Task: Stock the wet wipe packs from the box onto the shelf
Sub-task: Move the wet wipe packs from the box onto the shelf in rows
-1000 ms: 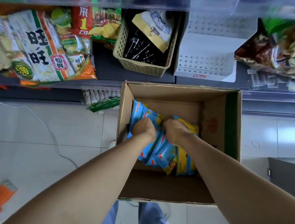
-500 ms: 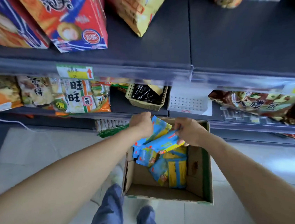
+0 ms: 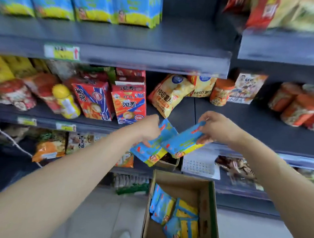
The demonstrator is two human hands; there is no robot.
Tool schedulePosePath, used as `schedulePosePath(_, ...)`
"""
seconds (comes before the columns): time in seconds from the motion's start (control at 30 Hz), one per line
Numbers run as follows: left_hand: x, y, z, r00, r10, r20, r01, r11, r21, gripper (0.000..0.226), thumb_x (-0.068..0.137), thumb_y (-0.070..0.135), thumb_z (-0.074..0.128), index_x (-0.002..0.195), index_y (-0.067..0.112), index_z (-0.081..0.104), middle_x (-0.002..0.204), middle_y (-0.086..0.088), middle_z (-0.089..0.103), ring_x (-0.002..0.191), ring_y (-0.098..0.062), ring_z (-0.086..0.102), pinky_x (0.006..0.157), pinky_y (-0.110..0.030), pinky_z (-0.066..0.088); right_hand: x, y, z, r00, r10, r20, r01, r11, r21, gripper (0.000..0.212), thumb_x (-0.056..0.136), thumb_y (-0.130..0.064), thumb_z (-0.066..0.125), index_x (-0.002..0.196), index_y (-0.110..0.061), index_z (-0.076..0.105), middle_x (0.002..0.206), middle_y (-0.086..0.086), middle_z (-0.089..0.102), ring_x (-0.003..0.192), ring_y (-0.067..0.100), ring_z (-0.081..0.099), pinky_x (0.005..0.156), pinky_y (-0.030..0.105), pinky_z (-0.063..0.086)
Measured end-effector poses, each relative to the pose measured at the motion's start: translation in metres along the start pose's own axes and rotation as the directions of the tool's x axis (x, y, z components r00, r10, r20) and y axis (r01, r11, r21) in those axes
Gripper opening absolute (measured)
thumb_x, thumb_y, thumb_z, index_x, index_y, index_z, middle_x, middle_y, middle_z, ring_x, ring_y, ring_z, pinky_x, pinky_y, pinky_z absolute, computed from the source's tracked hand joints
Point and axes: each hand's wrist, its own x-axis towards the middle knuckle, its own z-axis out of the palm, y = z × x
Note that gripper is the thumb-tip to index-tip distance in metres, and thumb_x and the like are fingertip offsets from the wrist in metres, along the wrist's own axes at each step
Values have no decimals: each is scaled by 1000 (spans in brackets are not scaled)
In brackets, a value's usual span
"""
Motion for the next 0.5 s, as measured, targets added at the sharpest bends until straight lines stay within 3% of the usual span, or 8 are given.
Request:
schedulePosePath(0.1,-22,11,-50,991,75,-108,-69,996,54,20,90,2,53,109,2,55,100,-11,49,89,-30,60,67,-38,57,-13,-44,-15,985,-168,26,167,985,38,33,82,21,50,79,-12,52,89,20,60,54,18,64,53,19,57)
schedulePosePath(0.23,-48,15,-111,940,175,-294,-128,977,173,18,79,2,61,96,-1,67,87,-17,61,75,-22,61,66,-36,56,-31,-105,-22,930,-366,-20,365,930,-32,22,80,13,63,81,-9,61,72,10,60,42,-1,58,45,9,49)
schedulePosePath(0.33,-66,16,-155,887,217,-408,-147,969,197,15,79,5,65,94,6,68,82,-8,61,74,-21,55,63,-28,43,-36,-149,-20,885,-451,-113,452,892,-20,7,82,-2,68,86,-7,64,67,6,61,42,3,56,43,11,48)
schedulePosePath(0.43,-73,9,-198,823,226,-521,-156,972,175,14,82,8,65,96,9,67,89,-9,60,81,-25,56,71,-31,44,-26,-190,-17,835,-508,-212,517,856,-13,7,83,-10,70,80,-9,64,59,7,58,37,5,51,40,14,44)
schedulePosePath(0.5,-73,-1,-230,766,240,-596,-157,969,188,11,82,7,65,86,14,58,88,-7,50,80,-21,47,73,-28,38,-15,-214,-11,810,-518,-275,546,837,32,11,84,-11,69,76,-13,62,56,6,56,33,3,49,38,15,41)
